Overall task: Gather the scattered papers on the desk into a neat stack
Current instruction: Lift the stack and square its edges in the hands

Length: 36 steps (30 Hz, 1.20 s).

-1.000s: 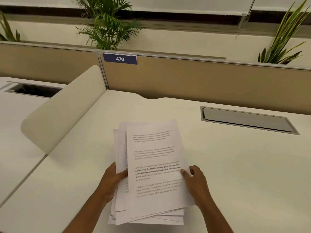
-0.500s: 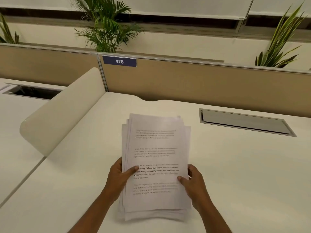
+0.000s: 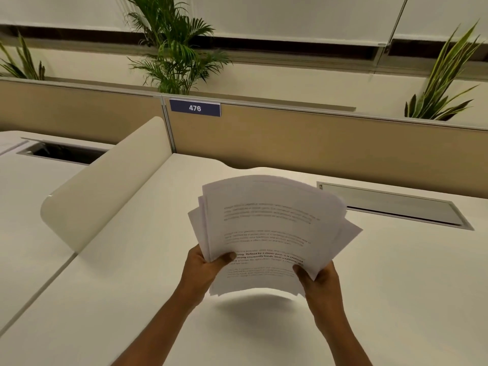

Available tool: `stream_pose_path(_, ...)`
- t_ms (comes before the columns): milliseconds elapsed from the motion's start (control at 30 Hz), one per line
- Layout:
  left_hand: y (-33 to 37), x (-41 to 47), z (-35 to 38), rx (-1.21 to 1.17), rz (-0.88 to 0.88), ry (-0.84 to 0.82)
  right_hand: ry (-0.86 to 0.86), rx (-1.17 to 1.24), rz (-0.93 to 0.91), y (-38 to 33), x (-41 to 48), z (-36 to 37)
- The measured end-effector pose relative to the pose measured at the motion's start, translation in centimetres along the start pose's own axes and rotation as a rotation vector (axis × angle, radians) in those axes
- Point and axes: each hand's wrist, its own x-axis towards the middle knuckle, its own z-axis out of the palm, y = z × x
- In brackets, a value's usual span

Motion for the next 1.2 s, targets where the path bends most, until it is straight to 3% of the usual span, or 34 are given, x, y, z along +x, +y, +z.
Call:
stream_pose_path(167, -0.9, -0.4, 0.7, 0.039, -0.064, -0.042, 0.017, -0.035, -0.001, 0.3, -0.1, 0.5)
stream_pose_path(433, -0.5, -0.1, 1.3, 0.043, -0.01, -0.009, 0.031, 0.0, 0.056, 1.0, 0.3, 0.6)
stream_pose_path(667, -2.8, -1.2, 1.5, 0.089, -0.118, -0.08, -0.003, -0.091, 0.148, 2.3, -0.2, 1.0)
stream_pose_path(867, -2.9, -1.2, 2.0, 0.046, -0.148, 0.017, -0.004, -0.198, 0.143, 2.9, 0.1, 1.0)
stream_pose_path(967, -2.2, -1.3, 2.4, -0.085, -0.169, 0.056, 0.112, -0.212, 0.209, 3.4, 0.3, 0.0)
stream_pose_path(1067, -1.7, -1.6, 3.2, -0.324, -0.196, 0.067, 0.171, 0.055, 0.434, 3.9, 0.0, -0.9)
stream_pose_path(1200, -2.7, -3.0, 5.4, -0.527, -0.31, 0.039, -0.122, 0.64, 0.509, 4.3, -1.2, -0.2)
